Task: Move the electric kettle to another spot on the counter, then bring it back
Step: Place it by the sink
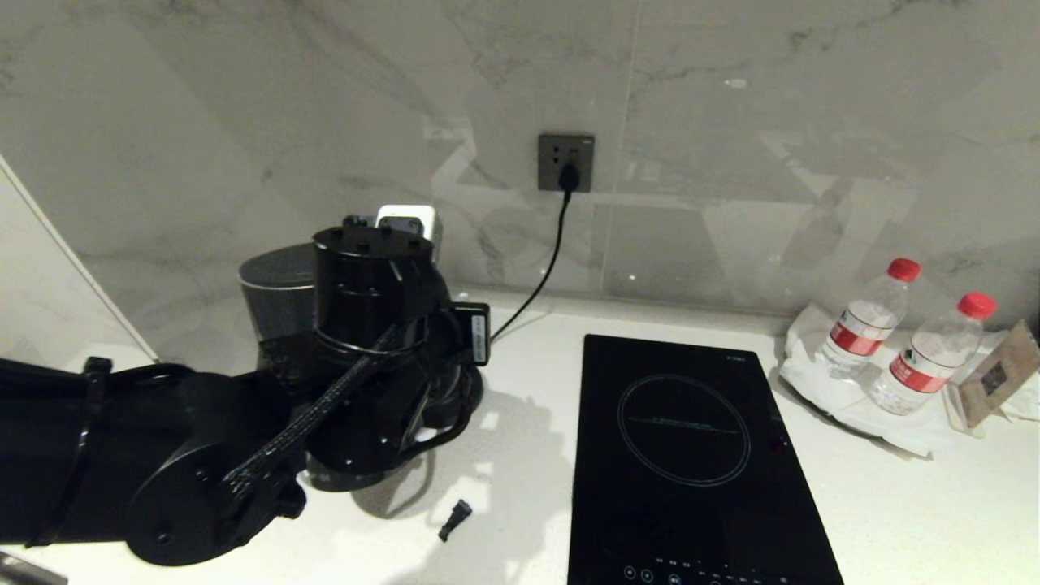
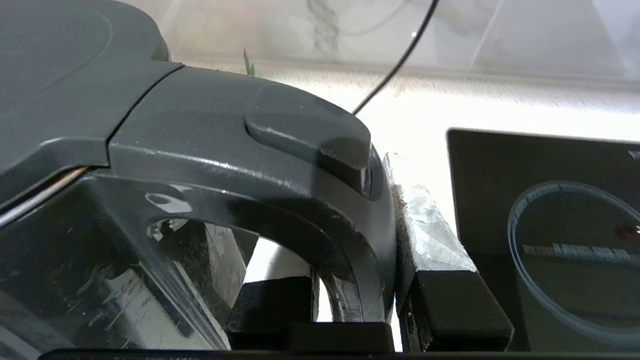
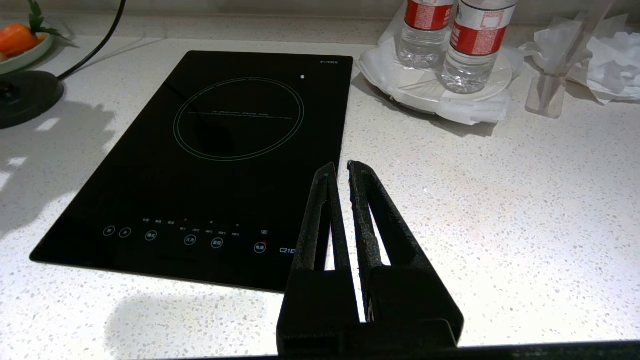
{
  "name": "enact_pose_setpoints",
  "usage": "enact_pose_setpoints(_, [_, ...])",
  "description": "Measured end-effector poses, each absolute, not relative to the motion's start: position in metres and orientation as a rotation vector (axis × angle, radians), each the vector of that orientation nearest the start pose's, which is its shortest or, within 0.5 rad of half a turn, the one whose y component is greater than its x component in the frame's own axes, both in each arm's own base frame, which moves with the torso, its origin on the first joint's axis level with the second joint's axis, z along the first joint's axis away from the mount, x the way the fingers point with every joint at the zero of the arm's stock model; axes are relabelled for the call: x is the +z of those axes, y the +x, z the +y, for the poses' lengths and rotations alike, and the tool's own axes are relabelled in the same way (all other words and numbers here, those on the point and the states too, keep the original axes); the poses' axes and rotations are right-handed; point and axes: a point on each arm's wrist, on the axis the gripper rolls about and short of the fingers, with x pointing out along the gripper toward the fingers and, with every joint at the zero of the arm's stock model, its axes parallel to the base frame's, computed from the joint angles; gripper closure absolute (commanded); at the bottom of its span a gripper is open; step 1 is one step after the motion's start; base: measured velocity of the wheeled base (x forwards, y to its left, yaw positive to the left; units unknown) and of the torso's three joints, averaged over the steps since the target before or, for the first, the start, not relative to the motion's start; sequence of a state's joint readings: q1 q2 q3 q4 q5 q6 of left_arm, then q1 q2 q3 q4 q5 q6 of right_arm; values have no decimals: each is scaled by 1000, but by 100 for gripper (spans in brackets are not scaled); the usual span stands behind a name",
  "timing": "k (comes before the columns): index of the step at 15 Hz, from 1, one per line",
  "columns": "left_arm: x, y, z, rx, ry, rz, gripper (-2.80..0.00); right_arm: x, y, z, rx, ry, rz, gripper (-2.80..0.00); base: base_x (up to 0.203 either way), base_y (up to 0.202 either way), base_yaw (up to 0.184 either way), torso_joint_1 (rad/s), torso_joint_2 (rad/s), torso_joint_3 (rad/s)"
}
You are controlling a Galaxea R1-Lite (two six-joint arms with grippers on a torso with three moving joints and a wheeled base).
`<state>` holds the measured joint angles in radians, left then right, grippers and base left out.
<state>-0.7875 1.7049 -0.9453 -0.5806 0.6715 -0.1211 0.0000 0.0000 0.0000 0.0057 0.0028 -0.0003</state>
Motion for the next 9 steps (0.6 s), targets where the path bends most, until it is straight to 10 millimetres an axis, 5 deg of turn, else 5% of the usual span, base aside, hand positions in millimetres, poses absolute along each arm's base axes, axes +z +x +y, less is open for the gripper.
enact_pose_setpoints(9, [211, 195, -180, -42, -73, 148, 0, 75, -23, 0, 3, -1, 6, 0, 0, 0, 0, 1, 2, 90])
